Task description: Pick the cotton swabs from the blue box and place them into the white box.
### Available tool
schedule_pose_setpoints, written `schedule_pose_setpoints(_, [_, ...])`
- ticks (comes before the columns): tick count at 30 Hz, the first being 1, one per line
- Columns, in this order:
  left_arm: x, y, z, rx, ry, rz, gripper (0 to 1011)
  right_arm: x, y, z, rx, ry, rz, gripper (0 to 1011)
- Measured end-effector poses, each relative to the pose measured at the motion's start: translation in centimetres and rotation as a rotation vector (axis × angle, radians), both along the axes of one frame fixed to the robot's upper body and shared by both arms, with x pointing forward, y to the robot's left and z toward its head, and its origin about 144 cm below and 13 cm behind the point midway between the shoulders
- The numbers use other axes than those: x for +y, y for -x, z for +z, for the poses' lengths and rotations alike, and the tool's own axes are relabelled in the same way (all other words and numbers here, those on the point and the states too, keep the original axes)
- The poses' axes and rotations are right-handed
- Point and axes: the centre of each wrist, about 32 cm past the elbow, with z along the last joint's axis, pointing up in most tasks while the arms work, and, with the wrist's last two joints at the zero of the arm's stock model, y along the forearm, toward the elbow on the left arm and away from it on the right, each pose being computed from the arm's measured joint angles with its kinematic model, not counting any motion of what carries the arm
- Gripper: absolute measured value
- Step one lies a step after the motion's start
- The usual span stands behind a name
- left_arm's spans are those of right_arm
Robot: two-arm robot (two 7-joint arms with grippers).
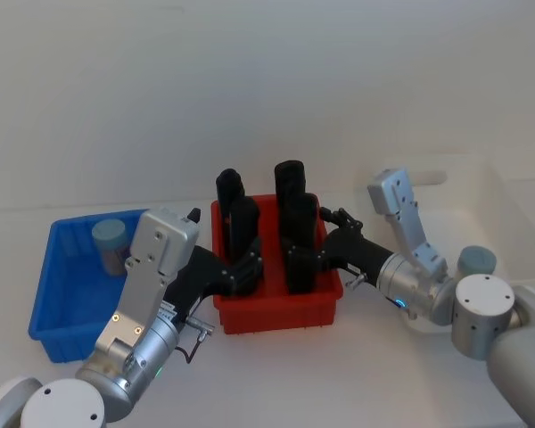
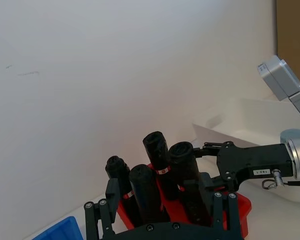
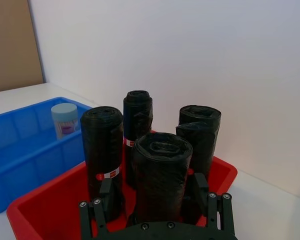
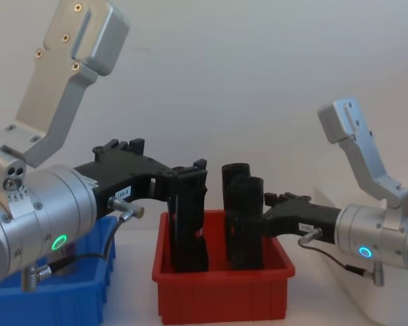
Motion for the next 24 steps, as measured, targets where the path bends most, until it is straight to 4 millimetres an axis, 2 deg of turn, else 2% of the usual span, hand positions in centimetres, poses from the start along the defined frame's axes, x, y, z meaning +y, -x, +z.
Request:
schedule_pose_setpoints(5, [0.0, 0.0, 0.0, 0.0, 0.0, 0.0, 1004, 0.2, -0.5, 0.0, -0.001, 0.007, 0.002, 1000])
schedule_pose_setpoints(7, [0.0, 0.0, 0.0, 0.0, 0.0, 0.0, 1004, 0.2, -0.7, 0.1, -0.002, 0.009, 0.002, 969])
schedule_pose_setpoints(16, [0.0, 0.0, 0.0, 0.0, 0.0, 0.0, 1004, 0.3, -1.3, 0.1, -0.004, 0.013, 0.007, 731])
schedule_pose_setpoints(19, [0.0, 0.0, 0.0, 0.0, 0.0, 0.0, 1004, 0.3, -1.4, 0.2, -0.005, 0.013, 0.01, 605])
schedule_pose_setpoints(24, [0.0, 0.0, 0.0, 0.0, 0.0, 0.0, 1004, 0.3, -1.5, 0.2, -0.008, 0.01, 0.013, 528])
